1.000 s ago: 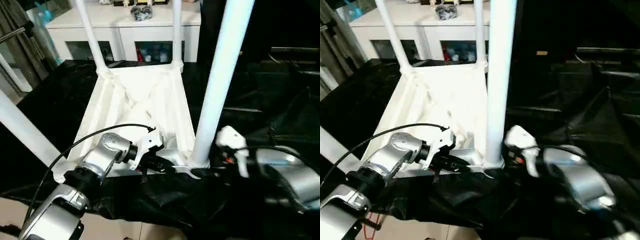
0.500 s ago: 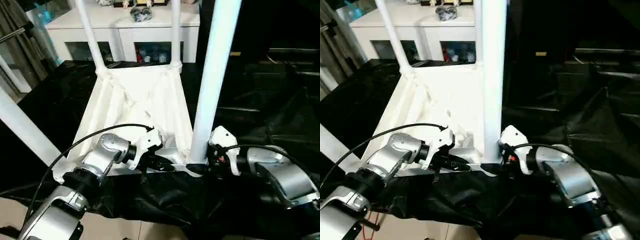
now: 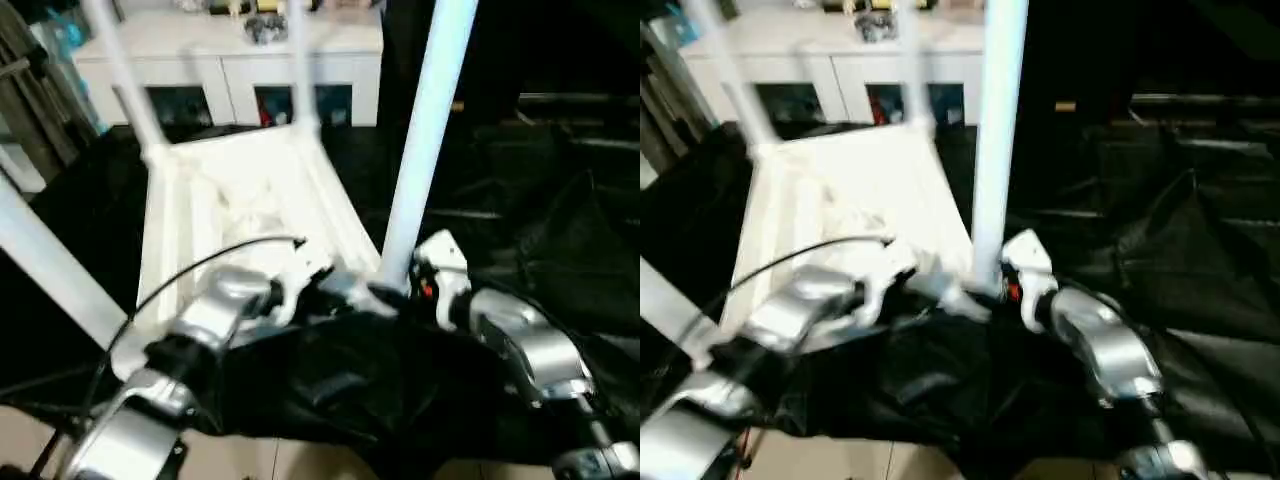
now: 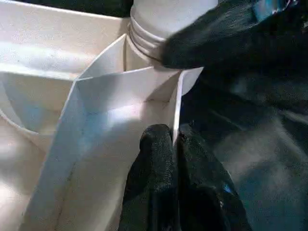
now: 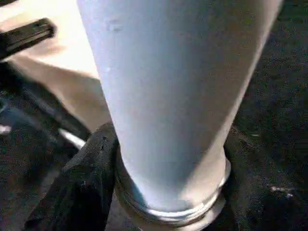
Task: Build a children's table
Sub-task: Rotate leg to tighten
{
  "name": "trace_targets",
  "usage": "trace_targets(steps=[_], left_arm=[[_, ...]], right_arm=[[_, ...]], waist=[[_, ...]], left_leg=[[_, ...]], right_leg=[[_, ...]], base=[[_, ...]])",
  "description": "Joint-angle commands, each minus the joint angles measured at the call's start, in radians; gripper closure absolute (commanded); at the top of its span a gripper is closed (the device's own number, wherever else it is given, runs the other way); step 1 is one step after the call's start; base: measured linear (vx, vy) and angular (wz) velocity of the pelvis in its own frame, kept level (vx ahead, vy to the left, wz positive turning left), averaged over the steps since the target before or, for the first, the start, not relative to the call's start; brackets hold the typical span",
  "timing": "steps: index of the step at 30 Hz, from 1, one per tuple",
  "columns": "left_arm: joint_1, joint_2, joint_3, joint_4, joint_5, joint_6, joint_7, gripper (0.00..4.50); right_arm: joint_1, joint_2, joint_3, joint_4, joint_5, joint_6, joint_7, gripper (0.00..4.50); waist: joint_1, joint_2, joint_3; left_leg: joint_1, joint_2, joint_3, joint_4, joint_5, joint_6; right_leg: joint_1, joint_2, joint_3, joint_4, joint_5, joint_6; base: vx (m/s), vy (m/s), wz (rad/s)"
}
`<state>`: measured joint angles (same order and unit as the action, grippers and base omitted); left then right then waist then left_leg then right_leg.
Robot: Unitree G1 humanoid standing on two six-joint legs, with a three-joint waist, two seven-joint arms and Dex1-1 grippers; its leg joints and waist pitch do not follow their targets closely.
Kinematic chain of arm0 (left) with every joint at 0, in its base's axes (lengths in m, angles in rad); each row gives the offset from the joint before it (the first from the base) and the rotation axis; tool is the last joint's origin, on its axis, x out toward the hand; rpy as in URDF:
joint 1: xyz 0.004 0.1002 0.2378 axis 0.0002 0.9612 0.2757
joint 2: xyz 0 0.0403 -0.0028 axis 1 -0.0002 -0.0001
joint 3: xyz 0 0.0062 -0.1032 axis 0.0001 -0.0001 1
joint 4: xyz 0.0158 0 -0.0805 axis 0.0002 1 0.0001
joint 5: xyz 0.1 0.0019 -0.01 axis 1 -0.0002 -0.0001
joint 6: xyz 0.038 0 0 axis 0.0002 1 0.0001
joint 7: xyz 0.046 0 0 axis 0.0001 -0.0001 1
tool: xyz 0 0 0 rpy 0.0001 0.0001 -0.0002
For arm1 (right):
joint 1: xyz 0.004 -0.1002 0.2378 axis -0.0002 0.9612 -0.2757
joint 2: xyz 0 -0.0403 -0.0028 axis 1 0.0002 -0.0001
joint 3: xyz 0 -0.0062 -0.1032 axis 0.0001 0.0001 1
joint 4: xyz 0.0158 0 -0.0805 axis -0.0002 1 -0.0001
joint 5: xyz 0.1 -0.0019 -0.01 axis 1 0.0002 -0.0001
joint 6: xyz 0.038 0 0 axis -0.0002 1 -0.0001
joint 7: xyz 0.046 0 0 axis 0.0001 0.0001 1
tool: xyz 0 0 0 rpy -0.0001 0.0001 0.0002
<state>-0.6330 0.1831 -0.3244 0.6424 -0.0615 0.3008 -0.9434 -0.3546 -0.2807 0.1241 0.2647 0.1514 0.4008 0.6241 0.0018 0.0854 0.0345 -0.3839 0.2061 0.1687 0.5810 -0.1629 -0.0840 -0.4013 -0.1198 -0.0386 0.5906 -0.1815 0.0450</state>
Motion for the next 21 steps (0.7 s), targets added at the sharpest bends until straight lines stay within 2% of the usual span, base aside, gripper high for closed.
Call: trace_targets(steps=[1, 3, 4, 5, 7, 8, 9, 11, 12, 14, 15, 16, 17, 18, 19, 21], left_arm=[[-0.009, -0.058, 0.006, 0.019, -0.016, 0.019, 0.076, 4.50], [-0.006, -0.097, -0.025, -0.003, 0.009, 0.030, 0.098, 4.50], [-0.003, -0.103, -0.030, -0.008, 0.013, 0.030, 0.100, 4.50], [0.007, -0.109, -0.046, -0.023, 0.025, 0.028, 0.094, 4.50], [0.014, -0.104, -0.055, -0.027, 0.034, 0.020, 0.087, 4.50], [0.021, -0.094, -0.060, -0.033, 0.044, 0.011, 0.073, 4.50], [0.029, -0.083, -0.058, -0.045, 0.042, 0.013, 0.054, 4.50], [0.044, -0.052, -0.057, -0.073, 0.026, -0.001, 0.001, 4.50], [0.051, -0.036, -0.059, -0.088, 0.019, -0.002, -0.026, 4.50], [0.065, -0.008, -0.065, -0.116, 0.010, -0.018, -0.075, 4.50], [0.080, 0.019, -0.068, -0.151, -0.005, -0.013, -0.125, 4.50], [0.085, 0.027, -0.068, -0.163, -0.010, -0.007, -0.140, 4.50], [0.095, 0.042, -0.070, -0.185, -0.023, -0.017, -0.177, 4.50], [0.101, 0.051, -0.071, -0.199, -0.031, -0.025, -0.200, 4.50], [0.110, 0.083, -0.081, -0.227, -0.037, -0.018, -0.248, 4.50], [0.116, 0.103, -0.088, -0.240, -0.036, -0.023, -0.282, 4.50]], right_arm=[[-0.002, 0.064, 0.057, 0.033, 0.002, 0.016, -0.035, 1.76], [-0.016, 0.119, 0.071, 0.060, -0.034, 0.009, -0.113, 1.76], [-0.018, 0.122, 0.079, 0.061, -0.042, 0.000, -0.113, 1.41], [-0.024, 0.125, 0.082, 0.059, -0.044, -0.022, -0.102, 1.20], [-0.028, 0.123, 0.072, 0.054, -0.031, -0.028, -0.086, 1.04], [-0.034, 0.118, 0.056, 0.048, -0.017, -0.028, -0.065, 1.04], [-0.034, 0.101, 0.057, 0.033, -0.013, -0.037, -0.024, 0.92], [-0.026, 0.050, 0.068, -0.013, 0.012, -0.037, 0.073, 0.71], [-0.023, 0.027, 0.074, -0.030, 0.020, -0.036, 0.112, 0.65], [-0.015, -0.020, 0.091, -0.053, 0.020, -0.051, 0.178, 0.57], [-0.004, -0.069, 0.109, -0.073, 0.018, -0.077, 0.250, 0.41], [-0.001, -0.083, 0.114, -0.079, 0.017, -0.086, 0.272, 0.41], [0.010, -0.114, 0.124, -0.099, 0.032, -0.083, 0.331, 0.41], [0.017, -0.134, 0.130, -0.113, 0.043, -0.078, 0.369, 0.41], [0.023, -0.169, 0.134, -0.124, 0.057, -0.071, 0.435, 0.41], [0.021, -0.183, 0.134, -0.119, 0.058, -0.078, 0.466, 0.41]], waist=[[0.002, -0.019, -0.045], [-0.002, -0.014, -0.046], [-0.002, -0.015, -0.047], [-0.001, -0.008, -0.047], [-0.001, -0.013, -0.050], [0.003, -0.010, -0.053], [0.007, -0.014, -0.055], [0.007, -0.014, -0.057], [0.011, -0.019, -0.059], [0.014, -0.018, -0.061], [0.017, -0.020, -0.064], [0.020, -0.019, -0.066], [0.025, -0.019, -0.068], [0.027, -0.018, -0.070], [0.036, -0.022, -0.073], [0.044, -0.016, -0.072]], left_leg=[[0.010, -0.008, 0.003, -0.081, -0.436, 0.001], [0.007, -0.007, 0.003, -0.084, -0.430, 0.000], [0.007, -0.009, 0.003, -0.083, -0.432, 0.002], [0.009, -0.008, 0.002, -0.083, -0.438, 0.003], [0.008, -0.008, 0.005, -0.081, -0.427, 0.015], [0.007, -0.006, 0.006, -0.081, -0.405, 0.021], [0.005, -0.005, 0.007, -0.080, -0.387, 0.029], [0.003, -0.005, 0.008, -0.080, -0.367, 0.036], [0.000, -0.004, 0.008, -0.077, -0.340, 0.050], [-0.003, -0.003, 0.009, -0.074, -0.299, 0.067], [0.000, -0.001, 0.012, -0.070, -0.273, 0.077], [0.001, 0.001, 0.012, -0.068, -0.251, 0.082], [-0.004, -0.001, 0.013, -0.063, -0.190, 0.110], [-0.003, -0.002, 0.013, -0.060, -0.169, 0.118], [0.001, 0.000, 0.015, -0.055, -0.144, 0.133], [0.005, 0.003, 0.018, -0.053, -0.132, 0.149]], right_leg=[[0.025, 0.000, -0.001, -0.099, -0.480, -0.157], [0.028, 0.000, 0.000, -0.100, -0.463, -0.154], [0.030, 0.001, -0.002, -0.099, -0.460, -0.153], [0.029, 0.000, -0.001, -0.099, -0.459, -0.153], [0.030, 0.002, 0.001, -0.099, -0.426, -0.160], [0.032, 0.002, 0.002, -0.096, -0.388, -0.170], [0.035, 0.001, 0.003, -0.091, -0.355, -0.182], [0.039, 0.001, 0.003, -0.089, -0.328, -0.189], [0.044, 0.000, 0.003, -0.084, -0.294, -0.198], [0.047, -0.002, 0.003, -0.080, -0.252, -0.210], [0.047, -0.002, 0.004, -0.077, -0.213, -0.224], [0.049, -0.002, 0.005, -0.072, -0.181, -0.234], [0.054, 0.000, 0.003, -0.061, -0.089, -0.259], [0.055, 0.001, 0.003, -0.058, -0.062, -0.265], [0.055, 0.001, 0.003, -0.053, -0.021, -0.282], [0.050, 0.002, 0.004, -0.050, 0.004, -0.301]], base=[[0.000, 0.000, 0.00], [0.000, 0.000, 0.00], [0.000, 0.000, 0.00], [0.000, 0.000, 0.00], [0.000, 0.000, 0.00], [0.000, 0.000, 0.00], [0.000, 0.000, 0.00], [0.000, 0.000, 0.00], [0.000, 0.000, 0.00], [0.026, -0.006, 0.02], [0.052, -0.012, 0.03], [0.061, -0.010, 0.03], [0.057, -0.003, -0.01], [0.057, -0.003, -0.01], [0.000, 0.000, 0.00], [0.000, 0.000, 0.00]])
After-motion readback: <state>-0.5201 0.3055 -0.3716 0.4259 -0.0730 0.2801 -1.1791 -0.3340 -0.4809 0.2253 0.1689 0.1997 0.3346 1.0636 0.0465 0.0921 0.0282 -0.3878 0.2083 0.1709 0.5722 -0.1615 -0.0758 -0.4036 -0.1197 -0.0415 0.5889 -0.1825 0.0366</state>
